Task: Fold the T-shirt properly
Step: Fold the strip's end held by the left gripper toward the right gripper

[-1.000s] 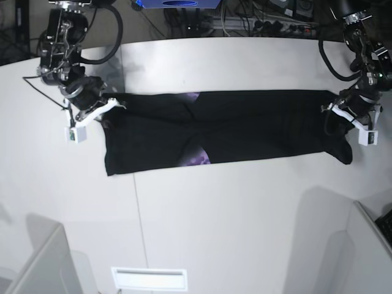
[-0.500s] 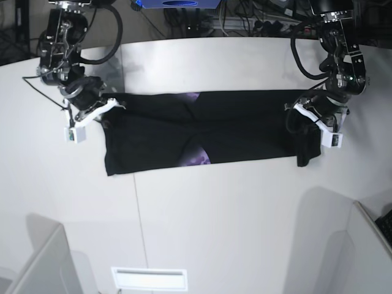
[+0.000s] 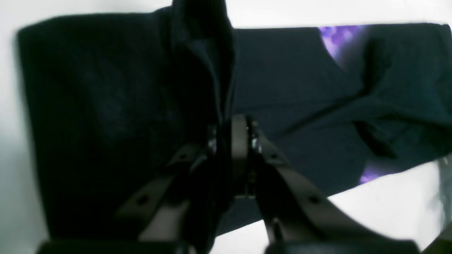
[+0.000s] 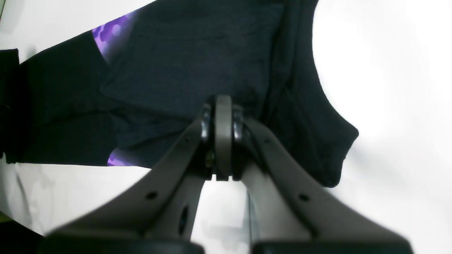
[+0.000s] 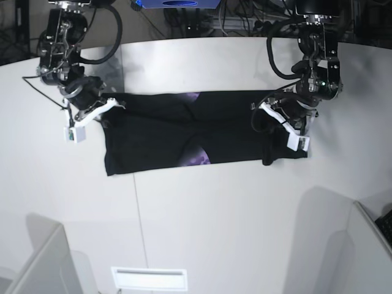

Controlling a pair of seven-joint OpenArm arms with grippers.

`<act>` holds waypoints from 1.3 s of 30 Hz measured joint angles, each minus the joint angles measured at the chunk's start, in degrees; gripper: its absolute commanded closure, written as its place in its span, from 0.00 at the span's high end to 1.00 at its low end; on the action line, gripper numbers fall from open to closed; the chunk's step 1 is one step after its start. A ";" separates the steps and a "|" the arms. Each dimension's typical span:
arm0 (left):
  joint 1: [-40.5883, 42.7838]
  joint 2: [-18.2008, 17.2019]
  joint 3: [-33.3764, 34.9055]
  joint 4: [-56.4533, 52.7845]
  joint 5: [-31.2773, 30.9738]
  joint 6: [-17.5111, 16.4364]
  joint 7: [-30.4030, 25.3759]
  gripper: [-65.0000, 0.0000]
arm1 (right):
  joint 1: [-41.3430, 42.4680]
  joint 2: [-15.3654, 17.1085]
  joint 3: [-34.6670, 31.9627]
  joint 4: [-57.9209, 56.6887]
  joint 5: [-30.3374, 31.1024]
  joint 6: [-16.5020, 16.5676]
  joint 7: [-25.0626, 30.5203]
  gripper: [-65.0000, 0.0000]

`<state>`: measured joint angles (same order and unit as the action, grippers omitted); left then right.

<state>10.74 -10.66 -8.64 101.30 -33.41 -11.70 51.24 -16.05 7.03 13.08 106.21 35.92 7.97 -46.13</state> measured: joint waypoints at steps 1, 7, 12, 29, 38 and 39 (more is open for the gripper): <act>-0.31 0.39 0.46 0.00 -0.11 0.28 -0.02 0.00 | 0.00 0.00 0.04 0.00 0.02 0.00 0.00 0.00; -1.42 1.90 4.17 -0.02 0.09 0.39 -0.09 0.00 | -0.02 0.00 0.04 -0.07 0.00 0.00 0.00 0.00; -2.45 4.26 5.09 -0.11 0.24 0.42 -0.35 0.00 | 0.00 0.02 0.04 -0.07 -0.02 0.00 0.00 0.00; -5.33 5.29 11.80 -3.23 -0.09 4.46 -0.48 0.00 | 0.00 -0.11 0.04 -0.09 0.00 0.00 0.00 0.00; -5.14 6.45 12.46 -4.11 0.31 4.46 -0.44 0.00 | 0.02 -0.17 0.04 -0.09 0.02 0.00 0.00 0.00; -5.16 6.51 12.48 -4.11 0.17 4.46 -0.46 0.00 | 0.02 -0.15 0.04 -0.09 0.02 0.00 0.00 0.00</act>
<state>5.58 -4.14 3.84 97.19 -33.23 -7.25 50.78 -16.03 6.87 13.13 106.13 35.94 7.97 -46.13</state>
